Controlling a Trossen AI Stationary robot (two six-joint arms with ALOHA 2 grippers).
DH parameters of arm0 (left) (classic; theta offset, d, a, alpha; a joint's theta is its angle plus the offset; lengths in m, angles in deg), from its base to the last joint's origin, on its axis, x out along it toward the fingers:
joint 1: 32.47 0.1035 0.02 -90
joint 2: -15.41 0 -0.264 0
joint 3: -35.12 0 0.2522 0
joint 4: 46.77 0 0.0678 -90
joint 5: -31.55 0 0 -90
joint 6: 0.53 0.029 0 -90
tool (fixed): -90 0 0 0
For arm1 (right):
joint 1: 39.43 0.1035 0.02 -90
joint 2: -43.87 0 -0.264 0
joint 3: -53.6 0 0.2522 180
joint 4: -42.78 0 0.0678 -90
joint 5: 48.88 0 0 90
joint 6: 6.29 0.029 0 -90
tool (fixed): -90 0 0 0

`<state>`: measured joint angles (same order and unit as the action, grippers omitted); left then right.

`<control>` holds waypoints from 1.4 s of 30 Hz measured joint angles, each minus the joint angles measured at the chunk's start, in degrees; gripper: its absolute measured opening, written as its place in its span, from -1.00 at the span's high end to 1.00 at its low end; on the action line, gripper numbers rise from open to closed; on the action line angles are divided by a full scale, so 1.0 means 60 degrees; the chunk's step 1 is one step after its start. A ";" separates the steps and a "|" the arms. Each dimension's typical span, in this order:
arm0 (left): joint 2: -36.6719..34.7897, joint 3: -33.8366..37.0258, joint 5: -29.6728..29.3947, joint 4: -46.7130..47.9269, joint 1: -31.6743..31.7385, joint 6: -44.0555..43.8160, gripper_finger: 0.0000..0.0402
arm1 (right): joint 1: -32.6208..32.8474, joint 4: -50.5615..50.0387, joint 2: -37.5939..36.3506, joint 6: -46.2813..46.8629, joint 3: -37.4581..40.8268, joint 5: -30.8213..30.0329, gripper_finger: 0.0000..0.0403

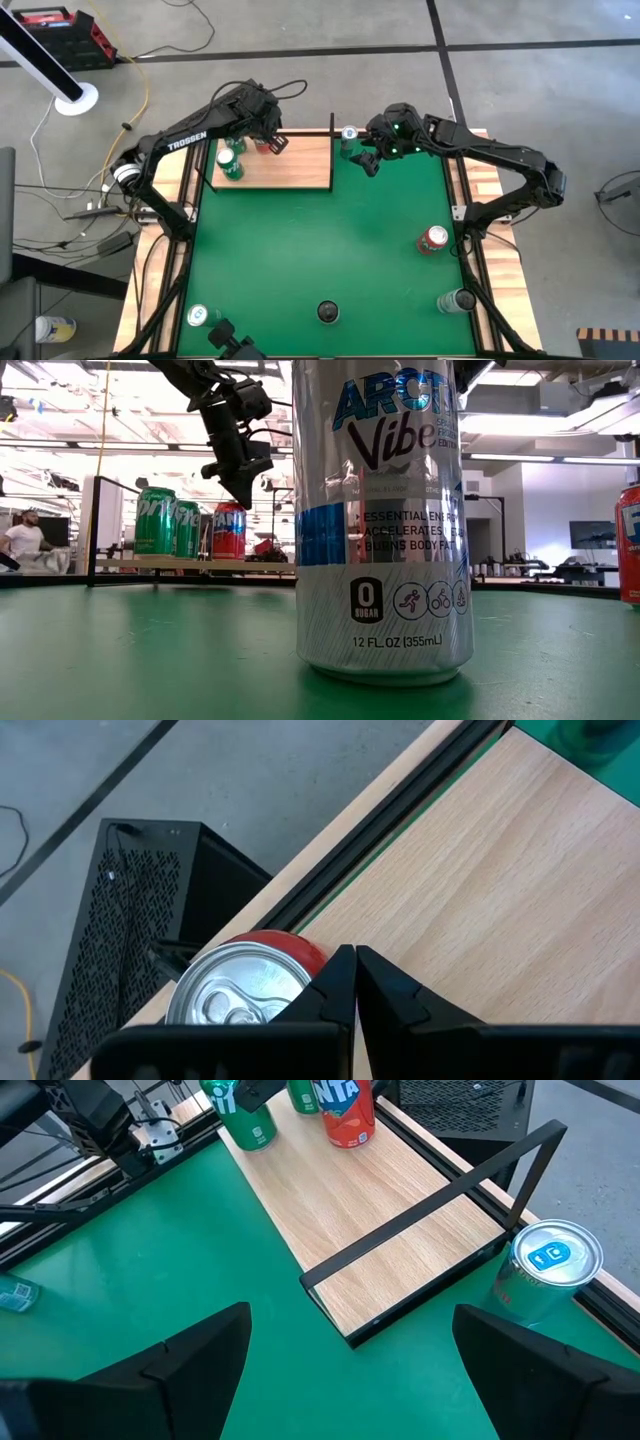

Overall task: Place canned beverage on shelf
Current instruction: Put the top orange soda can on the shelf, then put the top blue soda can on the shelf

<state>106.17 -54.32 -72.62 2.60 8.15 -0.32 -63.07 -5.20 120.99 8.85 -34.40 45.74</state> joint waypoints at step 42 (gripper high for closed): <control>-0.2814 0.0107 0.0398 0.1681 -0.2493 -0.0257 1.00 | -0.2468 0.0871 0.3576 -0.0495 -0.1280 -0.0828 -0.84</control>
<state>89.29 -53.67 -70.23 12.69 -6.81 -1.86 -77.88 0.03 142.44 5.88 -42.08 40.77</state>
